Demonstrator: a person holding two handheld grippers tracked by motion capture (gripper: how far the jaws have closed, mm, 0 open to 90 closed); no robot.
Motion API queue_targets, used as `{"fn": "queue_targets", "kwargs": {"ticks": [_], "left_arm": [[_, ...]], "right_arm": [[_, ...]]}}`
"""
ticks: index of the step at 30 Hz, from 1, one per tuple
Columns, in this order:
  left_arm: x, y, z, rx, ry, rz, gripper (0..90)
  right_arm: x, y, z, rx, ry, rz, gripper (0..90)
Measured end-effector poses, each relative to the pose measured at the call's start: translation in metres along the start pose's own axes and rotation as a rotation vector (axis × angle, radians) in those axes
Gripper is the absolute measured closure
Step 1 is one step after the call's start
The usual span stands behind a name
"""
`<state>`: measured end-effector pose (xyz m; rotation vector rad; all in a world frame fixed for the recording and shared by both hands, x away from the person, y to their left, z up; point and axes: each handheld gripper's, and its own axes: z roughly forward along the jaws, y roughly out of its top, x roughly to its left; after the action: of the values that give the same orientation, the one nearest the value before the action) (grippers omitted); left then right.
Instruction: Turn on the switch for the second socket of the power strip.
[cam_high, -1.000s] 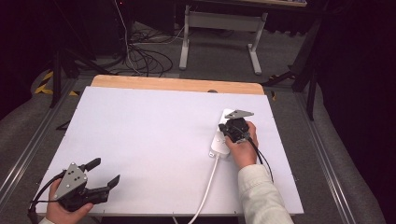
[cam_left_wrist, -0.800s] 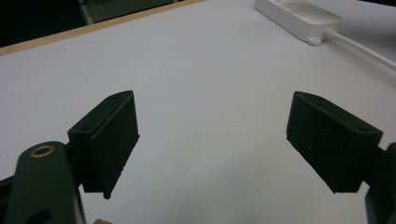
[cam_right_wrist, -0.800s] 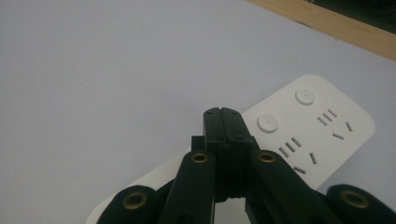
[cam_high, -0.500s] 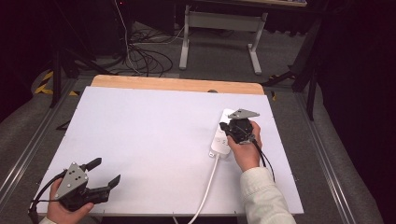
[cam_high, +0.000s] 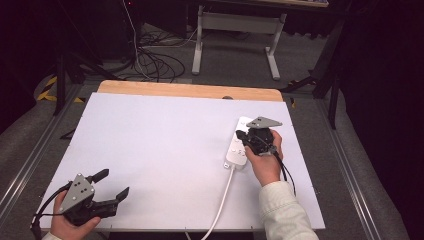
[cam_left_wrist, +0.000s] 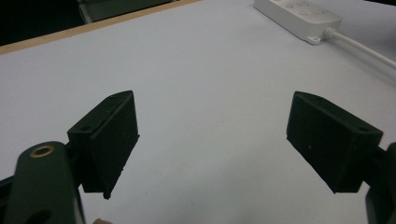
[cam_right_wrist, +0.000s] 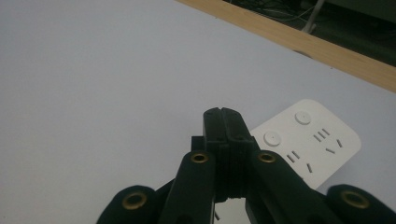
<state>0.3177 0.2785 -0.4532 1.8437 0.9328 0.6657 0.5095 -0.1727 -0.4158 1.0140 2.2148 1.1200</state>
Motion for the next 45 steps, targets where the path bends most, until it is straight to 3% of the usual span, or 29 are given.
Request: {"fn": "queue_targets", "kwargs": {"ticks": [2,3,6,11,17,26,29,33,41,45], "left_arm": [[0.0,0.0,0.0,0.0,0.001,0.0,17.2],[0.0,0.0,0.0,0.001,0.001,-0.003,17.2],[0.0,0.0,0.0,0.0,0.002,-0.008,17.2],[-0.001,0.0,0.0,0.0,0.0,-0.012,17.1],[-0.001,0.0,0.0,0.0,0.001,-0.01,17.1],[-0.001,0.0,0.0,0.0,0.0,-0.011,17.1],[-0.001,0.0,0.0,-0.001,0.002,-0.009,17.1],[-0.001,0.0,-0.002,-0.006,0.001,-0.012,17.1],[-0.001,0.001,-0.003,-0.009,-0.005,-0.021,16.8],[0.0,0.002,-0.004,0.002,-0.013,-0.019,16.6]], "right_arm": [[0.001,0.001,-0.003,-0.01,0.012,-0.006,90.0],[0.002,0.001,-0.005,-0.021,0.028,-0.006,75.9],[0.002,0.001,-0.008,-0.029,0.035,-0.02,68.7],[0.006,0.004,-0.026,-0.083,0.05,-0.015,53.8],[0.012,0.002,-0.047,-0.101,0.076,-0.016,38.5],[0.021,-0.006,-0.075,-0.126,0.133,-0.031,27.6],[0.024,-0.011,-0.084,-0.134,0.143,-0.072,26.1],[0.027,-0.019,-0.094,-0.169,0.176,-0.057,22.9],[0.027,-0.041,-0.109,-0.191,0.267,-0.034,17.5],[0.027,-0.054,-0.112,-0.186,0.287,-0.041,15.6]]}}
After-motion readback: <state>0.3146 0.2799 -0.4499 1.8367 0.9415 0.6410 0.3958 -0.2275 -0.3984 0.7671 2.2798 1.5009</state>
